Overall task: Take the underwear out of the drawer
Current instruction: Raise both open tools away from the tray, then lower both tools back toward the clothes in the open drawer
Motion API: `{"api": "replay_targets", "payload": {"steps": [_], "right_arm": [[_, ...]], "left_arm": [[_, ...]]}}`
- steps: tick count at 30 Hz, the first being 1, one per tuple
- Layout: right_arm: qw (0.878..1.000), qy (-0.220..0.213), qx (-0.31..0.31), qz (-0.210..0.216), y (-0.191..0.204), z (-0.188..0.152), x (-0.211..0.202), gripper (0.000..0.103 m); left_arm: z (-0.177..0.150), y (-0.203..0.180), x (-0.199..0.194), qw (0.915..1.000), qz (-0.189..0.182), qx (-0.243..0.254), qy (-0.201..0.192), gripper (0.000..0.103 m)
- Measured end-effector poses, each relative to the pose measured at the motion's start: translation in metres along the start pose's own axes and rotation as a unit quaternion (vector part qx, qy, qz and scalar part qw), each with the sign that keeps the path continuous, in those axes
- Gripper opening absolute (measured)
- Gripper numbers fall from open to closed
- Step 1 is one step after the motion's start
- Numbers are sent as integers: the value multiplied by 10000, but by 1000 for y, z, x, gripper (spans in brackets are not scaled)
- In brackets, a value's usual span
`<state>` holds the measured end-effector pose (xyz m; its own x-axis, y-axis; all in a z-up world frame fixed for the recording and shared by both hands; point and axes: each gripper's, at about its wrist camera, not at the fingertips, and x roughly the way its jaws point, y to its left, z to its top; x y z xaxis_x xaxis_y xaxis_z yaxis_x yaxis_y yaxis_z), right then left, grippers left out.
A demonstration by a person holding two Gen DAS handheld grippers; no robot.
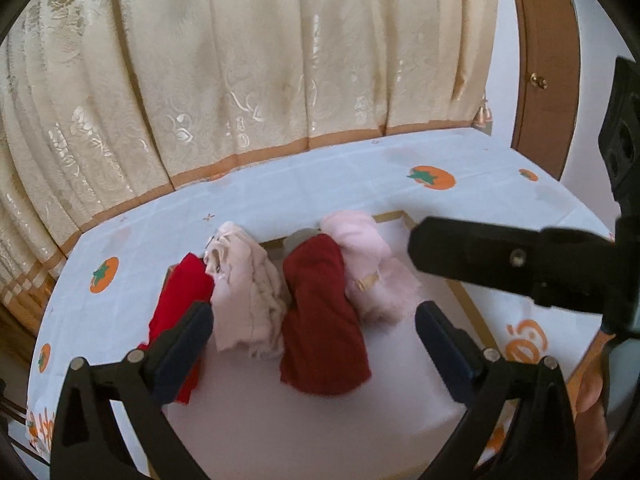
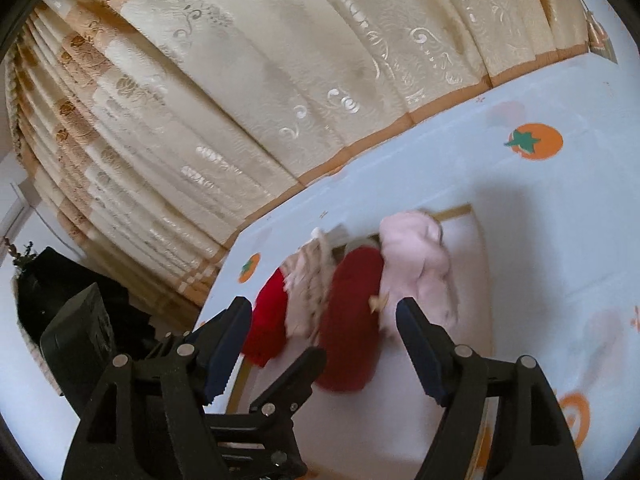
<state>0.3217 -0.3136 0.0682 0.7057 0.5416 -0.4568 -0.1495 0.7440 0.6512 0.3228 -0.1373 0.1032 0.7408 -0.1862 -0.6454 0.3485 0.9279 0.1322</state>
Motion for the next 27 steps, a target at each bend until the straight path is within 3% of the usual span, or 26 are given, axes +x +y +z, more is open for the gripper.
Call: {"api": "replay_targets", "payload": {"steps": [16,23,27], "right_arm": [[9998,85,-151,91,14,-78,-80,77],[9995,168,-162,210,14,-110,-109,76],[9990,162,-404,44,18,-124,-125,76]], "left_arm": [[-80,24,-71,9989,-372,-188,-220,103],[-116,20,-84,9974,-694,-179,-90,103],[-136,14,-88,9975,-708,-78,-3,103]]}}
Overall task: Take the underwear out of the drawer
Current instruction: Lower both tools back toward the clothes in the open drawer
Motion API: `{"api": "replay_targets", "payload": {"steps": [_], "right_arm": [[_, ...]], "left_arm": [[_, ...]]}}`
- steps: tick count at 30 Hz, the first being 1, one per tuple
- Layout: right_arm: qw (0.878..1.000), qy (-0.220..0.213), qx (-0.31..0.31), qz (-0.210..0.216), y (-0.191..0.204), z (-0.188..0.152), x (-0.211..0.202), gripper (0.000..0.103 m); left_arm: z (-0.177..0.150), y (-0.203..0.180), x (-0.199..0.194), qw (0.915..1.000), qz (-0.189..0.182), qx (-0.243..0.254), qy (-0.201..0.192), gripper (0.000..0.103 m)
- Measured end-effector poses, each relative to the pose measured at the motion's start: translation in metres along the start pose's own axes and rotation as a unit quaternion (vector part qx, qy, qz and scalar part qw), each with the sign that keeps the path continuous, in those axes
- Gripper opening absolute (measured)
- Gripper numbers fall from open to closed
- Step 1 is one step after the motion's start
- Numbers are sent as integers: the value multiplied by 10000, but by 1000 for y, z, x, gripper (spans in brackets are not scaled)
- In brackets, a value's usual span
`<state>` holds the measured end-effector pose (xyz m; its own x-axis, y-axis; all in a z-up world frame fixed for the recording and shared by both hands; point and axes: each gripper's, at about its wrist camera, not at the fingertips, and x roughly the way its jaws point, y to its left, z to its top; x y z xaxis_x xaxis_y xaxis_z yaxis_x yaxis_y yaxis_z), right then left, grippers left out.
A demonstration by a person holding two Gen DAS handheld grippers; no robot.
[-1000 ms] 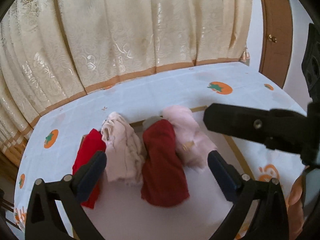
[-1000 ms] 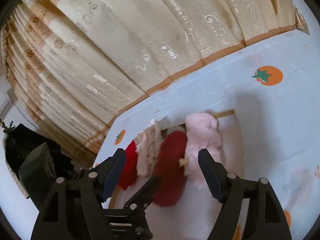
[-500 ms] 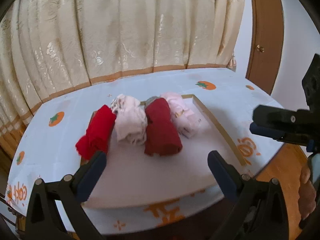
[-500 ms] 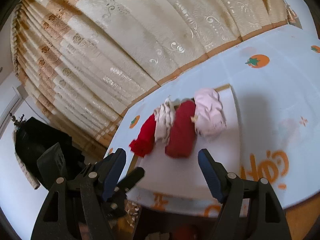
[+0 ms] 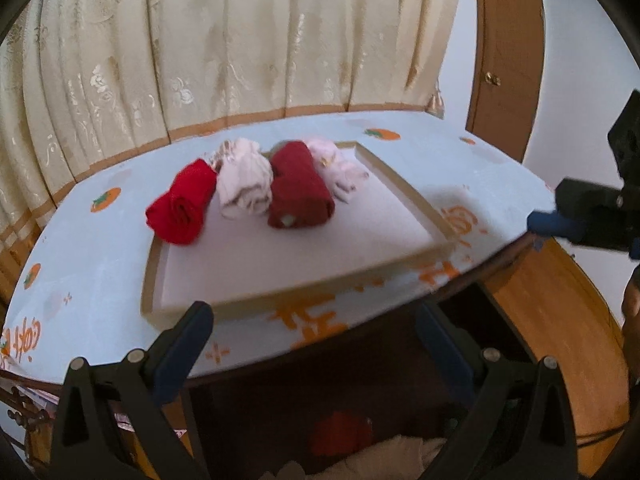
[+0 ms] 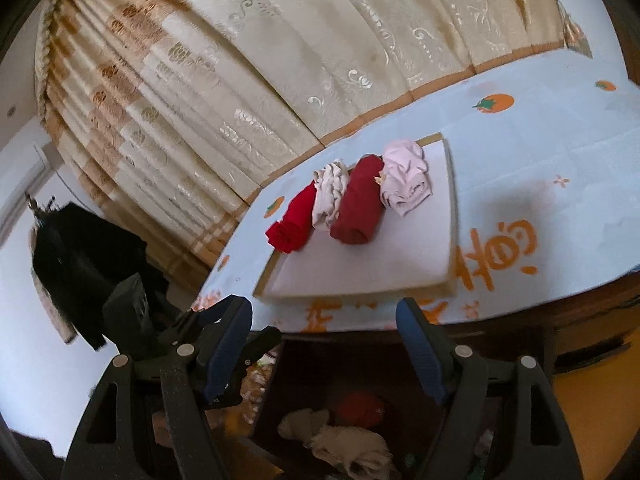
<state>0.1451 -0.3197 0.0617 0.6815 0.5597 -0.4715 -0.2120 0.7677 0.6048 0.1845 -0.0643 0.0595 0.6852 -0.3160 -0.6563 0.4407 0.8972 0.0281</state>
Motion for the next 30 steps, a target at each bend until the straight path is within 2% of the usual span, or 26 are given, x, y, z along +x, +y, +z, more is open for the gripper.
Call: {"api": "replay_targets", "payload": {"steps": [6,12,21,30], "right_arm": [[9997,232,-66,-88,-5,-25,-12,76],[9986,511,-62,-120,-15,-46,-9,76],[9918,1245,-247,-156,-19,-78,34,76],[9802,1954,-293,-112,-18,-107,75,76]], "left_arm": [[-27,-10,0,9994,76,273,205,103],[-47,-8,4,9986,-13,249,465,103],[-84,8,9,9950,176,253,953,103],[-116,26,20,9879,183,207,1524,103]]}}
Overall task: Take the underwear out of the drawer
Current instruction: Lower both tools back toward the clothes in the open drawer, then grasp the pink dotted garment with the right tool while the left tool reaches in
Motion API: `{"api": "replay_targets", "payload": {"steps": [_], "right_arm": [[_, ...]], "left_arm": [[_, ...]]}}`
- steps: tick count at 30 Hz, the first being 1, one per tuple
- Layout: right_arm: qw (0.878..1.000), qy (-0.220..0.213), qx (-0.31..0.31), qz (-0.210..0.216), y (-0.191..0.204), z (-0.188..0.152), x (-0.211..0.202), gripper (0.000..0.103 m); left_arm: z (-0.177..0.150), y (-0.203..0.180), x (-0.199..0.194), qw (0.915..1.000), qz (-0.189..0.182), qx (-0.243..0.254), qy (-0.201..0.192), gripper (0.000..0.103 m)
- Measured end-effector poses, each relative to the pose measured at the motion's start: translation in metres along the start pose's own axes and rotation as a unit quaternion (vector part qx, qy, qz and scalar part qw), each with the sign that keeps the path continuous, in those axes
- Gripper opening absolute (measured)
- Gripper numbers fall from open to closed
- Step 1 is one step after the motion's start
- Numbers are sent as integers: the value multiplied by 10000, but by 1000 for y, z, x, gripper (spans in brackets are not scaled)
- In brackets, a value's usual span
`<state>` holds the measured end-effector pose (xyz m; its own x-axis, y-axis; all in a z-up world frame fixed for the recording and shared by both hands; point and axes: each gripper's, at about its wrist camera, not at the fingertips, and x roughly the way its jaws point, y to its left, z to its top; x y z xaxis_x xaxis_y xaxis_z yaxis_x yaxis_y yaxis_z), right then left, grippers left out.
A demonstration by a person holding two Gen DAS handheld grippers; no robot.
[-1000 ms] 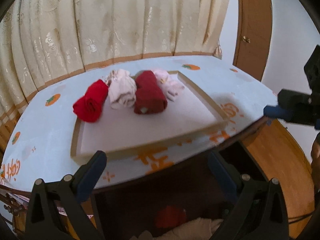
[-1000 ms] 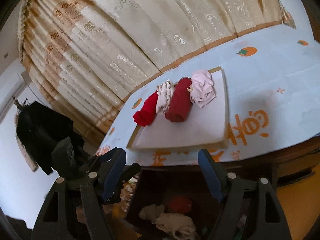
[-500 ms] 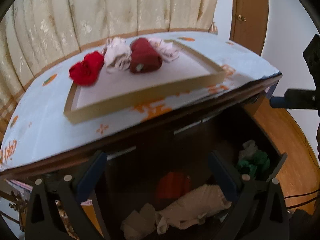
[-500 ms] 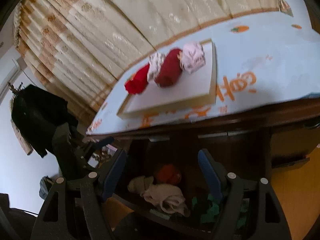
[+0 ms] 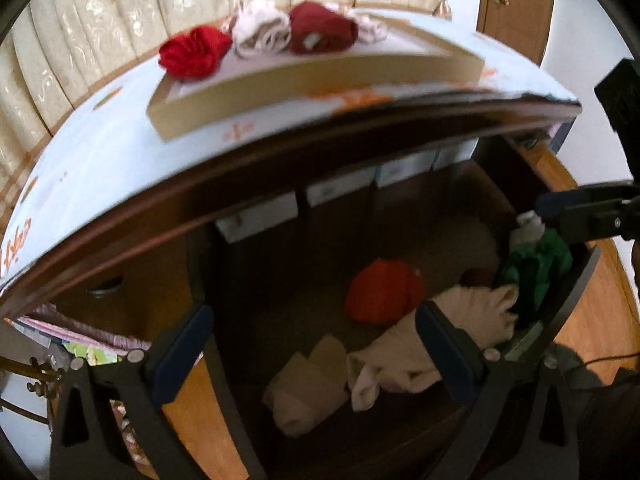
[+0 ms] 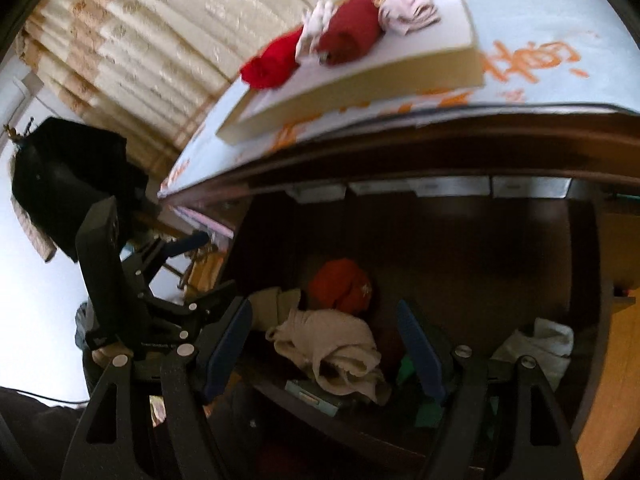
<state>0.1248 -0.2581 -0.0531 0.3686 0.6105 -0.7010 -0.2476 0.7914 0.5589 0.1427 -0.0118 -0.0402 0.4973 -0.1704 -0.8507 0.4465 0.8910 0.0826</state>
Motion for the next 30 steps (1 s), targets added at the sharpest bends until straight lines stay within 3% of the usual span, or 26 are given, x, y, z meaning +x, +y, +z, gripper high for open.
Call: {"api": "replay_targets", "payload": {"steps": [6,14,24,30], "right_arm": [[9981,592,-162,-30,6,-2,37,76],[9870,1538,-405,-219,5,-3,91,76],[9751,2030,-826,-325,13,-8,123,76],[9616,2358,-1318,-492,21,-18,142,76]], "left_arm": [[-15,4,15,9988,-87,189,439,103],[-19,14,25,9975,-214,111,666,103],[-21,12,30,9955,-219,403,832,103],[-20,8,30,9935,-235,658,897,102]]}}
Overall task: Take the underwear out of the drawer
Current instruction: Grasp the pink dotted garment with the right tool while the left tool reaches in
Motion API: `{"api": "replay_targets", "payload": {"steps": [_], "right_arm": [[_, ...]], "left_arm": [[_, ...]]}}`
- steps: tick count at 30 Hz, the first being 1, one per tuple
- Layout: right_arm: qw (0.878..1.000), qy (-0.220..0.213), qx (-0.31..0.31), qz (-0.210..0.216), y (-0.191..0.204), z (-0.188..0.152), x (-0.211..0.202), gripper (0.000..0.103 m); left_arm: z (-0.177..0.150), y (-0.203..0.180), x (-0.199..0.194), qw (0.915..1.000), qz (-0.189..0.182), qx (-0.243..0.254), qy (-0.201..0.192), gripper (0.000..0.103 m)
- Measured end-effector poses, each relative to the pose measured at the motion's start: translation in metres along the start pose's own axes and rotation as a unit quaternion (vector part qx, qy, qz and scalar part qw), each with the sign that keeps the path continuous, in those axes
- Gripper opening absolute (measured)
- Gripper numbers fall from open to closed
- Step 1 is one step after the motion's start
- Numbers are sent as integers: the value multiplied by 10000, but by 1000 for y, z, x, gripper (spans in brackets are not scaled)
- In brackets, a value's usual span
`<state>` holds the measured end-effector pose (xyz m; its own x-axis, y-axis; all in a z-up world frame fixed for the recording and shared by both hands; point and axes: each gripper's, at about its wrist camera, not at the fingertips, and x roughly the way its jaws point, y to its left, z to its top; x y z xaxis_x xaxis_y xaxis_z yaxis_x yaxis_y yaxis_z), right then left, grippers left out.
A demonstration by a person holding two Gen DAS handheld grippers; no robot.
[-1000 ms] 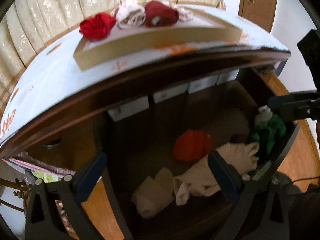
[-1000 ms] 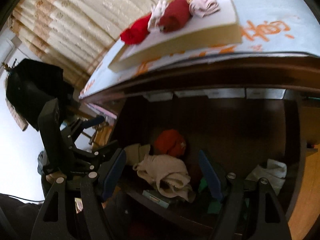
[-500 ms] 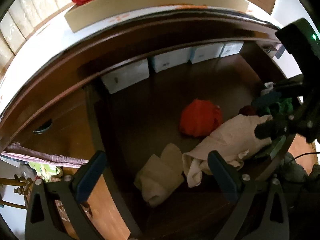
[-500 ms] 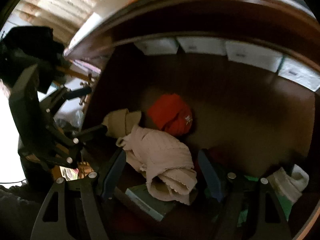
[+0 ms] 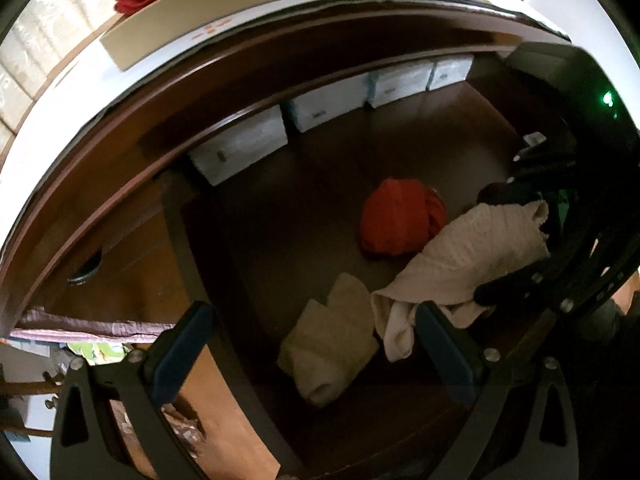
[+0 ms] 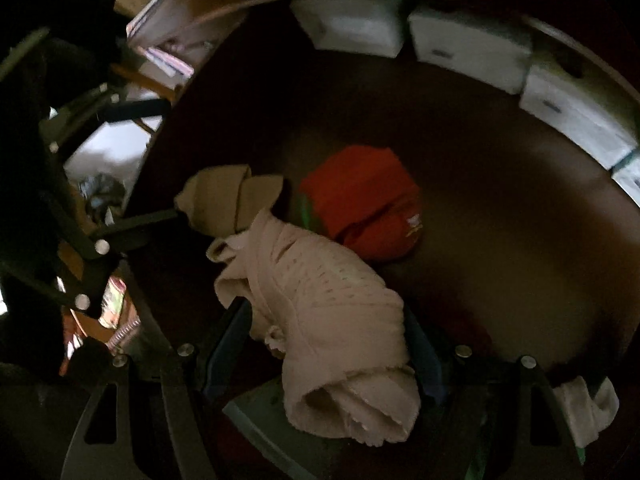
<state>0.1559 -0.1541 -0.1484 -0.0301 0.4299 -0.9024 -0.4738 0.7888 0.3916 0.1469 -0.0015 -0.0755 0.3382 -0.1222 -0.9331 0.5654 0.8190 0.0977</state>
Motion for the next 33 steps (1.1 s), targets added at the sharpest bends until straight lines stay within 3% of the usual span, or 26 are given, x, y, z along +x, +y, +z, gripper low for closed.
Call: {"api": "replay_targets", "payload": {"steps": [7,9,11,12,17,22,29,33], "right_arm": [[9996,276,-49,-56,-1,1,15,74],[9995,296,-86,-92,-2,0,15,63],[9995,298,-2,46,-7,-2,12,41],[9996,284,16,32,-9,-3,10,40],[9993,-212,272,169,-23,-21,-13,36],[9910,-929,670,686,-38,-40,-55,36],[9710,-1812,1409,665,-70,-59,-104,36],[9625,-2059,1649,634,-76,-61,-112,36]], "left_arm": [[5,0,-2,10000,-37,66,-4,102],[6,0,-3,10000,-48,61,-12,102],[7,-1,-3,9999,-83,55,-33,102],[8,-1,-4,9999,-106,43,-48,102],[14,-2,-1,9995,-274,-116,-65,102],[25,-9,1,9988,-451,-189,-87,102],[44,-19,15,9974,-618,-359,-13,102],[55,-24,31,9974,-612,-370,103,94]]}}
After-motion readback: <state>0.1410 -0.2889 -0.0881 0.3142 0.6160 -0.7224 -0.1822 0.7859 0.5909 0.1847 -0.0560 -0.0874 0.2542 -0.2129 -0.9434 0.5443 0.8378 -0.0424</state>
